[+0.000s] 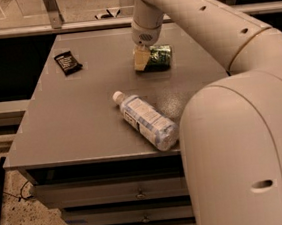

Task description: Place green can upright

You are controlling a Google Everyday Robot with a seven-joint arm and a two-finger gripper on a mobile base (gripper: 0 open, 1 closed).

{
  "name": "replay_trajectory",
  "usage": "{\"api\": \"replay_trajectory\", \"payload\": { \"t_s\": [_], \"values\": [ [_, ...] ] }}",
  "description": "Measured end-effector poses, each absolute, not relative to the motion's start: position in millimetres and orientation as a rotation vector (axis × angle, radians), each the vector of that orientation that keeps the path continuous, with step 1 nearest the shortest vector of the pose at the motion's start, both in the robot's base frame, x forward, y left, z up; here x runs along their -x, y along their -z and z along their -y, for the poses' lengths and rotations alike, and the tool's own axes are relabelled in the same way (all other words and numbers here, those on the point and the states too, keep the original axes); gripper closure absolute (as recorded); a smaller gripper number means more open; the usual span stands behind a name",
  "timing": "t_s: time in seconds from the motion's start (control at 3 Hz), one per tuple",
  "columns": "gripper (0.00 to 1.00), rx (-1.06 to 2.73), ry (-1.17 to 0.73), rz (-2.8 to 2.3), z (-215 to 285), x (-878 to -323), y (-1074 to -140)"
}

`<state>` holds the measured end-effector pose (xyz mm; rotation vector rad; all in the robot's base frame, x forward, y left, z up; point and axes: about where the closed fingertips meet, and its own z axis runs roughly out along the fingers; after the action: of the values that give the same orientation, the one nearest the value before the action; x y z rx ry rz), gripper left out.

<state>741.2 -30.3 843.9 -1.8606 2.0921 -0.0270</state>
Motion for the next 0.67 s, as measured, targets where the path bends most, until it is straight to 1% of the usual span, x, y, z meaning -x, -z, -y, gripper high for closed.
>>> {"api": "replay_trajectory", "payload": {
  "t_s": [0.33,0.67],
  "values": [
    [0.95,1.828,-0.017,-2.069,33,-735,-866],
    [1.0,1.735,-0.161,-1.971,44,-726,-909]
  ]
}}
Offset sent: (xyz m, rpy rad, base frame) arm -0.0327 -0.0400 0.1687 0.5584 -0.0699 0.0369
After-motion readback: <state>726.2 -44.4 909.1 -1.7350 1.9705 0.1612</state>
